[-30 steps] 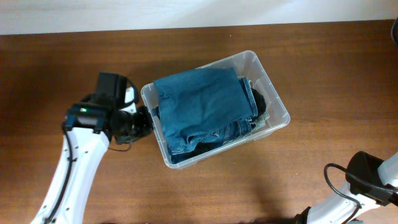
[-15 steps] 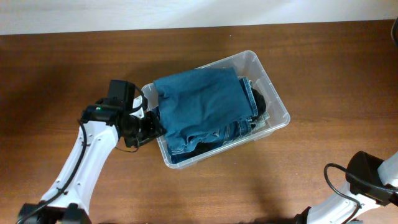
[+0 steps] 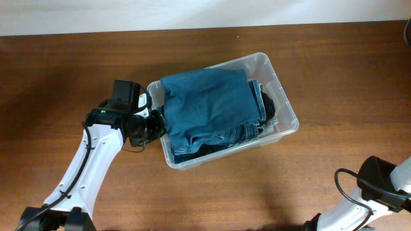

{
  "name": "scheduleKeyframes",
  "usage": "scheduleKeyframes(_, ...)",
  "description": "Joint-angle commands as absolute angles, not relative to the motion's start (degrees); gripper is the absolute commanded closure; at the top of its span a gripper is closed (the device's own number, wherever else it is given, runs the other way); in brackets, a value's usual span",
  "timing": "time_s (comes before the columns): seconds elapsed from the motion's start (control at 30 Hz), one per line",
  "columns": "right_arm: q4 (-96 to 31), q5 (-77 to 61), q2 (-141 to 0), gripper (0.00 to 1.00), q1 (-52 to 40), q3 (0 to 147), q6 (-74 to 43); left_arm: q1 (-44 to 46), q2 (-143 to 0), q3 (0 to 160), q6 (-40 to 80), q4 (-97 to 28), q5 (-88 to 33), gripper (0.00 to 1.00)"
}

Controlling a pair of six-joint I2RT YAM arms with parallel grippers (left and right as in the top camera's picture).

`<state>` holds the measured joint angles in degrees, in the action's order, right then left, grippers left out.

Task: Pack container

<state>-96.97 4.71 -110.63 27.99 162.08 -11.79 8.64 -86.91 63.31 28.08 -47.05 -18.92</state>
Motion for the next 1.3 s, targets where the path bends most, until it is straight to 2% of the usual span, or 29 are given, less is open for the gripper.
scheduleKeyframes(0.0, -97.3, 5.02, -110.02, 0.02, 28.14, 161.99, -11.79, 8.36, -87.11, 63.31, 24.58, -42.65, -11.92, 0.91)
scheduleKeyframes(0.3, -97.32, 5.02, -110.02, 0.02, 28.14, 161.99, -11.79, 8.47, -87.11, 63.31, 22.15, -33.45, -11.94, 0.91)
scheduleKeyframes(0.8, -97.3, 5.02, -110.02, 0.02, 28.14, 161.99, -11.79, 8.47, -88.07, 63.29, 19.99, -26.13, -11.49, 0.9)
scheduleKeyframes(1.0, -97.3, 5.02, -110.02, 0.02, 28.14, 161.99, -11.79, 8.47, -89.08, 63.31, 20.01, -24.91, -11.64, 0.69)
scheduleKeyframes(1.03, -97.3, 5.02, -110.02, 0.02, 28.14, 161.99, -11.79, 8.45, -88.82, 63.31, 20.01, -24.91, -12.25, 0.61)
scheduleKeyframes(1.07, -97.3, 5.02, -110.02, 0.02, 28.14, 161.99, -11.79, 8.45, -88.53, 63.35, 20.01, -24.88, -12.38, 0.49)
scheduleKeyframes(1.1, -97.3, 5.02, -110.02, 0.02, 28.14, 161.99, -11.79, 8.4, -87.64, 63.79, 19.99, -25.08, -12.34, 0.29)
scheduleKeyframes(1.27, -97.3, 5.02, -110.02, 0.02, 28.14, 161.99, -11.79, 7.64, -81.6, 67.42, 19.59, -30.04, -12.38, 0.04)
